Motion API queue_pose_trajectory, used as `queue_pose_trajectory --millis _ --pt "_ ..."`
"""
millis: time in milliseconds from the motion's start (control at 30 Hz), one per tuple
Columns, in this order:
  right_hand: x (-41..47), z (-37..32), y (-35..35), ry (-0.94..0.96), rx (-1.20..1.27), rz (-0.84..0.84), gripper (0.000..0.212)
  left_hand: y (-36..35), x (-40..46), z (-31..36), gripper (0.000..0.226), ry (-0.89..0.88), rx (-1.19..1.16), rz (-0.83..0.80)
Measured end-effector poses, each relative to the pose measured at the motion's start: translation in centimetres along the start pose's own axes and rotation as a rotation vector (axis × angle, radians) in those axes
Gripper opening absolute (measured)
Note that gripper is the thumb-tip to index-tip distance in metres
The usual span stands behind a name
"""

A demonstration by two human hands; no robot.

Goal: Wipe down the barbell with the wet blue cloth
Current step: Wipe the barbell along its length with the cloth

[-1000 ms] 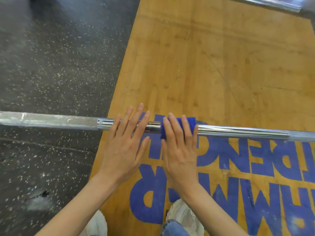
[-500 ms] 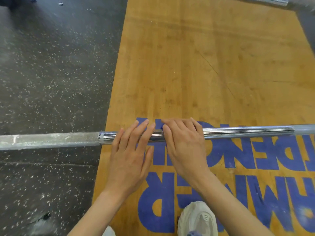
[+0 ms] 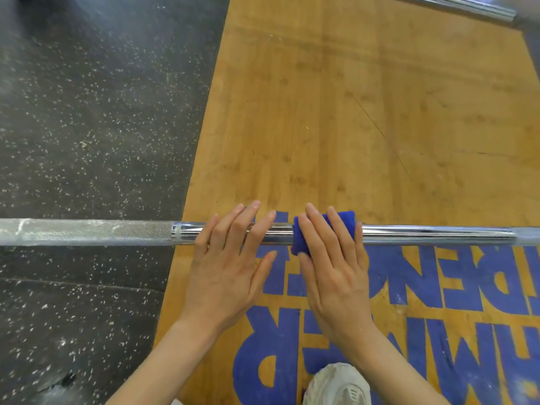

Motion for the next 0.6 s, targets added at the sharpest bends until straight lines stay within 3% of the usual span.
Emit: queue_pose_trajectory --millis 133,333,600 --pt "3.0 0.8 0.6 -0.089 0.071 0.036 0.045 0.4 1.2 -0.5 0.049 0.002 -0.005 0.014" --pt "2.9 1.5 0.1 -0.025 0.057 0.031 0.042 1.1 3.0 -1.0 0.042 0.028 -0.031 0.079" --pt "5.1 2.1 0.2 -0.077 0.091 0.037 0.041 1.3 5.5 -1.8 0.039 0.019 -0.036 0.084"
Point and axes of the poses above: each hand's wrist, its own x-axis towards the middle knuckle, its own y-axis out of the back of the hand, z = x × y, the point moved 9 cm from there along x, towards the middle knuckle, and after that the axes turned 15 degrees about -z, right-handed, at the moved point
